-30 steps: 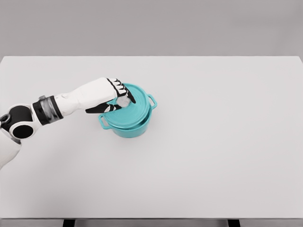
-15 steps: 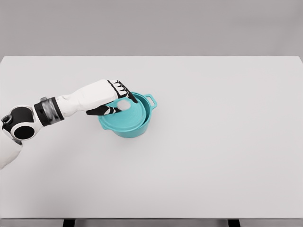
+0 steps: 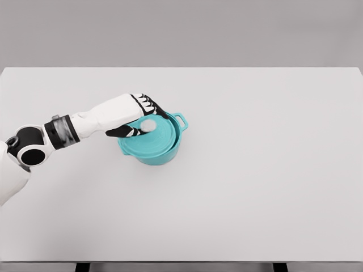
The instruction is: Cover the pot with left arm
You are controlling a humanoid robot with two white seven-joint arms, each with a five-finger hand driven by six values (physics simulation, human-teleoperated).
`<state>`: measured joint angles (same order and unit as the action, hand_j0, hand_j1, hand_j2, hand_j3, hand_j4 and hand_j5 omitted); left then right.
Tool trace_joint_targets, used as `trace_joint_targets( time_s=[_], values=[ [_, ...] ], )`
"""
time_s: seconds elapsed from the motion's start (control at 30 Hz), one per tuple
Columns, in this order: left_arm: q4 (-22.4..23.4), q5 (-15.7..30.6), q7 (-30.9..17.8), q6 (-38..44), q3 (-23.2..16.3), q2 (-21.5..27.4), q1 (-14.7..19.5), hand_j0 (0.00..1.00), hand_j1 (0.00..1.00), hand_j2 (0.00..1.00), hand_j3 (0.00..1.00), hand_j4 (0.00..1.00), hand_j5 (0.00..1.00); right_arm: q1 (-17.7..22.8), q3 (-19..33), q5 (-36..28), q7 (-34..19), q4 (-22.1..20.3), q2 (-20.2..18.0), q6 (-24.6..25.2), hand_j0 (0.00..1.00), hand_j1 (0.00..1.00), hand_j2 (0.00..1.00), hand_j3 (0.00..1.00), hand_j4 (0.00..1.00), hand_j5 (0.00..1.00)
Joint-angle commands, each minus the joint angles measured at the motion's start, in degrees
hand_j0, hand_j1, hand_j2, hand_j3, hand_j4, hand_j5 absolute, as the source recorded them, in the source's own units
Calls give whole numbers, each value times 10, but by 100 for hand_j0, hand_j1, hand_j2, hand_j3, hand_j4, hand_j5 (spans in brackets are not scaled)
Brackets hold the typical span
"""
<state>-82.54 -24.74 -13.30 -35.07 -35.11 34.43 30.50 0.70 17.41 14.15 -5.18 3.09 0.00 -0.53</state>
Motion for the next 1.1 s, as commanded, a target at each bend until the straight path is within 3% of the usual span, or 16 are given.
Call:
trace_joint_targets(
  time_s=[0.0, 0.53, 1.07],
  values=[
    [0, 4, 0, 1, 0, 0, 0, 81, 81, 81, 81, 81, 81, 0, 0, 0, 0, 0, 0, 0, 100, 100, 100, 100, 100, 100],
    [0, 5, 0, 1, 1, 1, 0, 90, 90, 90, 90, 90, 90, 0, 0, 0, 0, 0, 0, 0, 100, 100, 100, 100, 100, 100],
    [0, 6, 0, 1, 7, 10, 2, 90, 90, 90, 90, 90, 90, 0, 0, 0, 0, 0, 0, 0, 100, 100, 100, 100, 100, 100]
  ],
)
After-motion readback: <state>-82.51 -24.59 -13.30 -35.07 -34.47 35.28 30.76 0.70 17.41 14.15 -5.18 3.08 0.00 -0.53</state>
